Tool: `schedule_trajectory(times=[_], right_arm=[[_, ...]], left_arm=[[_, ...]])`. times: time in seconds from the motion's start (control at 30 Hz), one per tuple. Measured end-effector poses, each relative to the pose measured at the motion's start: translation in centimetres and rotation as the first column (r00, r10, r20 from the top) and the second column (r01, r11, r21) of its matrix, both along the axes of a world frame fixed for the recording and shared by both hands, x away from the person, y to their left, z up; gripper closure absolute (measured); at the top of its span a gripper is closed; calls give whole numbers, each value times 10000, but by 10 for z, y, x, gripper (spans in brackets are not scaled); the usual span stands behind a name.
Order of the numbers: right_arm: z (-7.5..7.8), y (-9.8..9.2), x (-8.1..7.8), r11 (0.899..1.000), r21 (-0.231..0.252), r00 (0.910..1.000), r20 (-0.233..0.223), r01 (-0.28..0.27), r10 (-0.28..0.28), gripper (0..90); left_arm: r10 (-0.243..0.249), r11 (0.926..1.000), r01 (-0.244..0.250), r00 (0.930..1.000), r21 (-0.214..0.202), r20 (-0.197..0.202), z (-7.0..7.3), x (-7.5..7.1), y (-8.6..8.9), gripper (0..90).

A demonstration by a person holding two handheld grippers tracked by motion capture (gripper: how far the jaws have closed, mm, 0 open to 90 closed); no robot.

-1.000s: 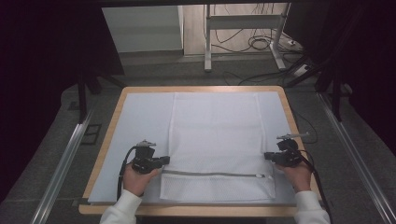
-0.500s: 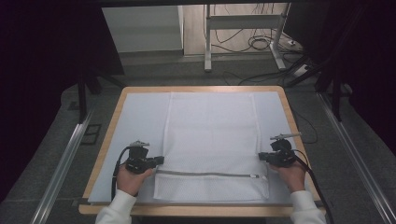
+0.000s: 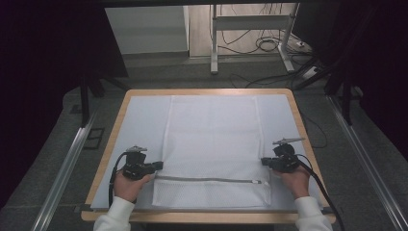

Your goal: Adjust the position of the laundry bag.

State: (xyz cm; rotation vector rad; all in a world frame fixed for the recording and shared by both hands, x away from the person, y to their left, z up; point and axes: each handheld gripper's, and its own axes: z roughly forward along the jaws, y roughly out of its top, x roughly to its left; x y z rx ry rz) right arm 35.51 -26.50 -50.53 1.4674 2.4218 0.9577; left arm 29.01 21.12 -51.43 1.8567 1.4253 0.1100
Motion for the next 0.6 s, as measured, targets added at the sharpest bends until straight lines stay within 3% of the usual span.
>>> schedule_trajectory(times=[0.6], right_arm=[[-4, 11, -1, 9995, 245, 9998, 20, -206, 206, 872]], left_arm=[[186, 9998, -186, 9998, -35, -90, -3, -1, 15, 894]])
